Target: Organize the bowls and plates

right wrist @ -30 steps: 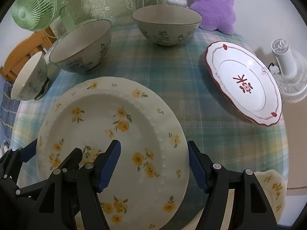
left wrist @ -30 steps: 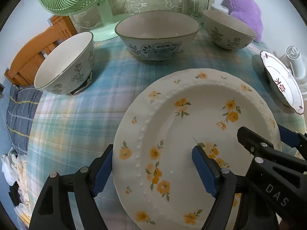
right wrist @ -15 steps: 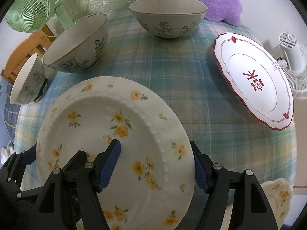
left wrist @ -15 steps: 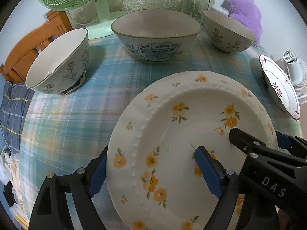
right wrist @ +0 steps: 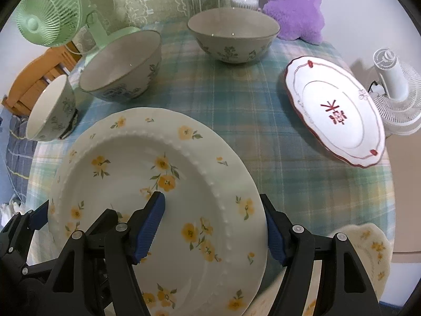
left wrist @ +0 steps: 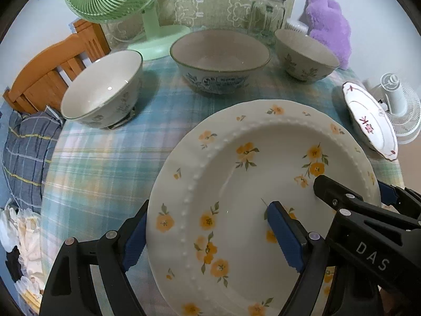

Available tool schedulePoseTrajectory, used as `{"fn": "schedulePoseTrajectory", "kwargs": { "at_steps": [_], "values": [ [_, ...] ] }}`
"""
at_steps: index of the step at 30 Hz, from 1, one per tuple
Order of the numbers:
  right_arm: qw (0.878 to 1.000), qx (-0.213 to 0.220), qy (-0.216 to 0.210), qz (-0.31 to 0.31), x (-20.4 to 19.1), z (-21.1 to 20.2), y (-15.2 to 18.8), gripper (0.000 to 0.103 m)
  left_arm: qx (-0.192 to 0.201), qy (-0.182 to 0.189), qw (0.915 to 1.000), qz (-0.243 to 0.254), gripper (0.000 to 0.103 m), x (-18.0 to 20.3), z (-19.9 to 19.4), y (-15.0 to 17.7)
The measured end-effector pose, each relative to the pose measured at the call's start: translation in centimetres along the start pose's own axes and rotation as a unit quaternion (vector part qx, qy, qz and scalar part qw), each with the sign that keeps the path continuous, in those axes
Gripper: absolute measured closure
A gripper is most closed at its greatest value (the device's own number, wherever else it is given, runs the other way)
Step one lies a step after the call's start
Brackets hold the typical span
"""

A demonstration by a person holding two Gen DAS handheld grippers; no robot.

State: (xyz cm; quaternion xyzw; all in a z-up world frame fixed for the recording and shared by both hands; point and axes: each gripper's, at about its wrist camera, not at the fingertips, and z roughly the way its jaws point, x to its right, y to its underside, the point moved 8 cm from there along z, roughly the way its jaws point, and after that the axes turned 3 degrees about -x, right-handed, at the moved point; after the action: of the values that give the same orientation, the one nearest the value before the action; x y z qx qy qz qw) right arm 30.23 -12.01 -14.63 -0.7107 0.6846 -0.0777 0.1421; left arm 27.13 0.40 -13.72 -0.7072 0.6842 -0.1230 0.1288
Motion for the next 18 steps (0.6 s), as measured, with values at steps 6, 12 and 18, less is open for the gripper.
{"fn": "schedulePoseTrajectory", "kwargs": {
  "at_steps": [6,12,18],
  "values": [
    [1.000,0.011,0.010,0.016,0.2,-2.8,1.5,0.030,0.013,0.012,0.9997,0.016,0.018,0.4,-2.6,1.1],
    [0.998,0.029,0.029,0.046,1.4,-6.0,3.7,0.030,0.027,0.033,0.9978,0.051,0.018,2.2,-4.9,2.7],
    [0.994,0.039,0.048,0.089,3.6,-8.3,6.5,0.030,0.034,0.053,0.9940,0.090,0.018,4.9,-6.0,4.2]
  ]
}}
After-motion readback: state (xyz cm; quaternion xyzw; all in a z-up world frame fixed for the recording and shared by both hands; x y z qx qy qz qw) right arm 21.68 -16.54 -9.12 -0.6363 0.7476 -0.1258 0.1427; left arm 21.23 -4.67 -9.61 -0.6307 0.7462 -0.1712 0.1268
